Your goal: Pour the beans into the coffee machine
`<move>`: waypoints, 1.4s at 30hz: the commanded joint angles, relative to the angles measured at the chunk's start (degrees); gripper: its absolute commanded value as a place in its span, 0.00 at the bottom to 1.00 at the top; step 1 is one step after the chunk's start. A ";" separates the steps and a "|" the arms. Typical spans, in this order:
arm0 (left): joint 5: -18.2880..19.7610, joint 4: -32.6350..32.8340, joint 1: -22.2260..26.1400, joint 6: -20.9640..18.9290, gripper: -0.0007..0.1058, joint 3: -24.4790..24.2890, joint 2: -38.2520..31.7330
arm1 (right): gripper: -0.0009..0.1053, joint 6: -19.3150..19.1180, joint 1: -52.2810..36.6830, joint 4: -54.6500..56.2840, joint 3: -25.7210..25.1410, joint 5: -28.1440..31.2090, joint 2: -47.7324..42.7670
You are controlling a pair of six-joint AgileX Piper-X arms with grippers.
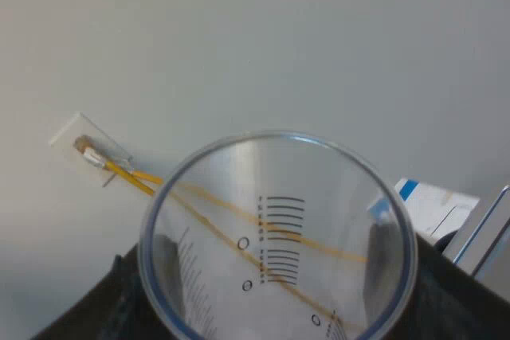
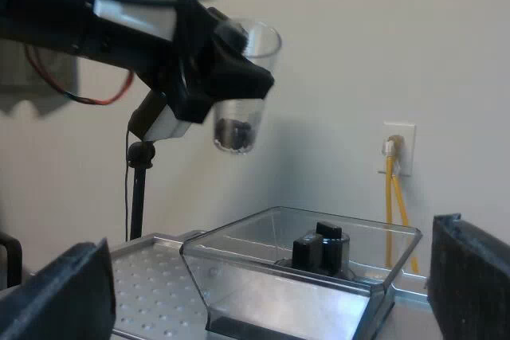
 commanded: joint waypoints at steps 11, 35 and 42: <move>-1.11 -0.51 -0.44 18.20 0.02 -0.76 1.23 | 0.77 -0.22 0.07 -0.42 -0.45 -0.13 -0.70; 6.70 -0.78 -0.44 62.23 0.02 -0.76 2.07 | 0.77 -0.22 0.07 -0.42 -0.45 -0.13 -0.70; 7.16 -0.78 -0.44 62.88 0.02 -0.76 2.07 | 0.77 -0.22 0.07 -0.13 -0.45 -0.13 -0.56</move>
